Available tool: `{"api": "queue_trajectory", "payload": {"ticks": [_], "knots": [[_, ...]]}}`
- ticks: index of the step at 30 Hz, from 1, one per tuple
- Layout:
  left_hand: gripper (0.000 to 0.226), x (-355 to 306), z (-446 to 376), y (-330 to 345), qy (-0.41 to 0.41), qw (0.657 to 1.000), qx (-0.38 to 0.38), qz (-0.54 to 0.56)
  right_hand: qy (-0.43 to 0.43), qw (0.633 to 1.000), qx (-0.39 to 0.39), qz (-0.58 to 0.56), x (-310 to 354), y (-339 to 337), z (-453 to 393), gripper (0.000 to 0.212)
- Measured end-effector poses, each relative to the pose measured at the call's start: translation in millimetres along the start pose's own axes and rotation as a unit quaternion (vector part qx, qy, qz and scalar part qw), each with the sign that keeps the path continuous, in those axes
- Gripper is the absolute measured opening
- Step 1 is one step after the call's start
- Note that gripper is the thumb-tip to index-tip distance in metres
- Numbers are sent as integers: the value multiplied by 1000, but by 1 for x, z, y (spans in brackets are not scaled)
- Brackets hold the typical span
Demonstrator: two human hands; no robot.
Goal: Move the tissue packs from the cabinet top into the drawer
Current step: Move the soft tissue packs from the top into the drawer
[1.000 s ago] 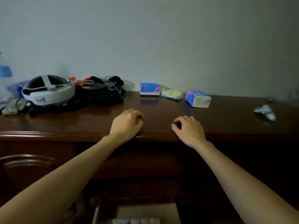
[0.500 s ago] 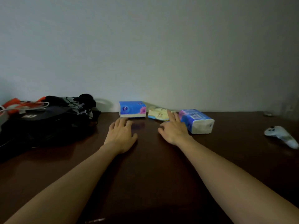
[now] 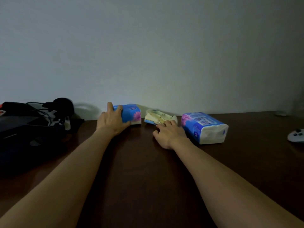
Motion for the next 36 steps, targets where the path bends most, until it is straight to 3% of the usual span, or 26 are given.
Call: {"api": "queue_trajectory", "payload": {"ticks": [7,10,13,15,17,19,20,22,28,36], "knots": [[44,-14,86,-66,98,993,-28,-59,-9,1000,-29,2,8,-14,30,52],[48,-7,148,-89,150,982,-23,-112,-16,1000,-19,-15,10,-19,55,47],[24,-4,173,-118,131,977,-163,-30,-24,999,-27,-20,6,-22,82,46],[39,-13,168,-133,129,963,-236,-2,-27,999,-23,-25,1,-26,99,45],[78,-28,159,-137,160,973,-165,35,-35,999,-20,-28,-3,-28,114,45],[108,-45,155,-126,151,986,5,70,-46,998,-24,-36,-6,-27,127,44],[114,-50,155,-118,135,986,78,66,-50,997,-31,-44,-7,-27,133,43],[111,-54,161,-108,118,983,136,31,-57,996,-51,-51,-9,-28,144,42],[99,-43,198,-127,42,986,147,70,-59,989,-102,-84,-5,-37,190,22],[96,-46,329,-177,-6,992,16,123,-4,971,-168,-169,27,-39,307,23]]}}
Point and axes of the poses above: each hand's wrist, its own z-axis away from the middle knuckle, its own y-axis out of the palm, x = y × z, the point moved 2 cm from there along -z, towards the middle knuckle, and after that the axes turned 1 degree about y, right-handed, at the moved point
